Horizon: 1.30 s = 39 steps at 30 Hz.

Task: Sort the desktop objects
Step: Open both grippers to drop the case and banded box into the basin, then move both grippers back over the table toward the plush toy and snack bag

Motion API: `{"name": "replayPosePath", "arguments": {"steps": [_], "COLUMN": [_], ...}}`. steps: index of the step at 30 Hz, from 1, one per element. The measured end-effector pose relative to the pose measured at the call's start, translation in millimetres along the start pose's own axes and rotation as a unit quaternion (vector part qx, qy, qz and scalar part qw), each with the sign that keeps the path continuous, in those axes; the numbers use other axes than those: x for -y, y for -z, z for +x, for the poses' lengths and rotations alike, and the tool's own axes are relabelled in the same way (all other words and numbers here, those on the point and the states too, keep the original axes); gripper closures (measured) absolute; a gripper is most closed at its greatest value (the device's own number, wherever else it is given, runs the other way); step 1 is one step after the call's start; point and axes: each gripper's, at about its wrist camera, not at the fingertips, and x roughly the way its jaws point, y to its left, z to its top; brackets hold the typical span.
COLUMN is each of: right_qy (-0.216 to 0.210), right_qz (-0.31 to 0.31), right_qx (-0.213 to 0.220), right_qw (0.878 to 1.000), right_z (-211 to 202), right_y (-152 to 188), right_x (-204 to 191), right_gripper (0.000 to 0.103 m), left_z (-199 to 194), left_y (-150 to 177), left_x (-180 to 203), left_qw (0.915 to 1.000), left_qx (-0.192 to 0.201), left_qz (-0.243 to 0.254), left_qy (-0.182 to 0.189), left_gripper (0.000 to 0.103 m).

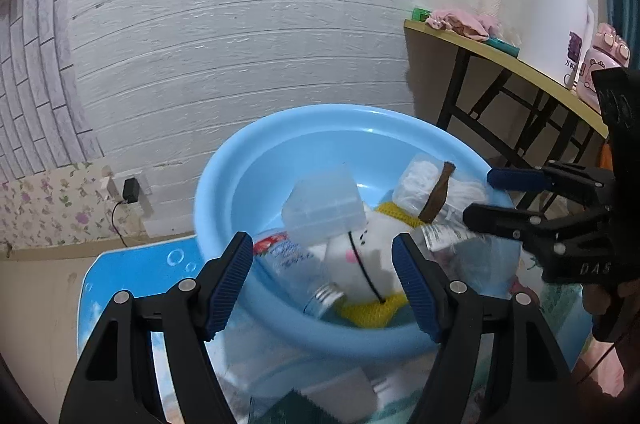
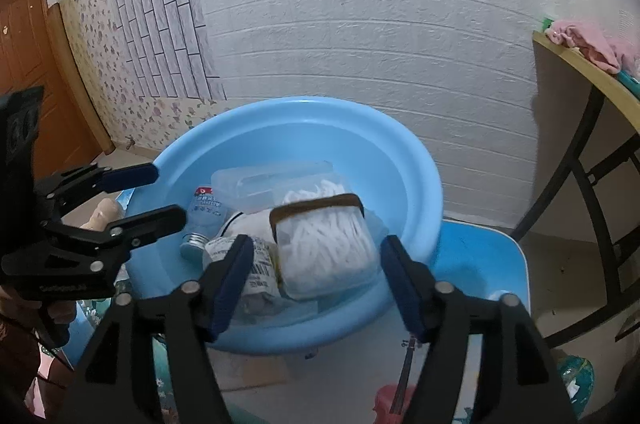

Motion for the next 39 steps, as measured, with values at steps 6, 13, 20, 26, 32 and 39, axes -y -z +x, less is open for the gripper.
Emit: {"name": "replayPosePath", "arguments": {"steps": [6,13,20,26,32,39], "right_qy": [0.001,0.006,0.013,0.008,0.026,0.039], "right_qz": [0.004,0.019,0.025,0.051,0.053,0.059], "right_qx": [0.005,0.009,0.008,-0.002,-0.032,-0.054], "right_qw": [1.000,1.000,1.000,0.999,0.998,0.996], "right_z": [-15.8,-41.3,-62.9,-67.2,-59.9,-55.7], "right_y": [5.2,21.5,42.6,60.8,78.8,93.2], "right_x": [-0.5,-3.9,-12.4,-17.0,-28.5,-37.0], "right_gripper": [0.035,0.035,0.035,0.035,0.035,0.035], "left_z": [-23.7,-59.0,-88.0,-109.8,-120.0,-123.6], "left_y": [14.6,29.5,45.4,64.0,84.6,101.6], "left_x": [-5.1,-11.0,-18.0,-25.5,-40.8,-58.4], "left_qw": [0.9999,0.9993,0.9984,0.9980,0.9970,0.9950], "left_qx": [0.005,0.020,0.026,0.022,0.006,-0.004], "left_qz": [-0.009,-0.020,-0.029,-0.033,-0.051,-0.076], "left_qy": [-0.011,-0.025,-0.040,-0.049,-0.058,-0.064], "left_gripper": [0.031,0.031,0.031,0.025,0.025,0.018]}}
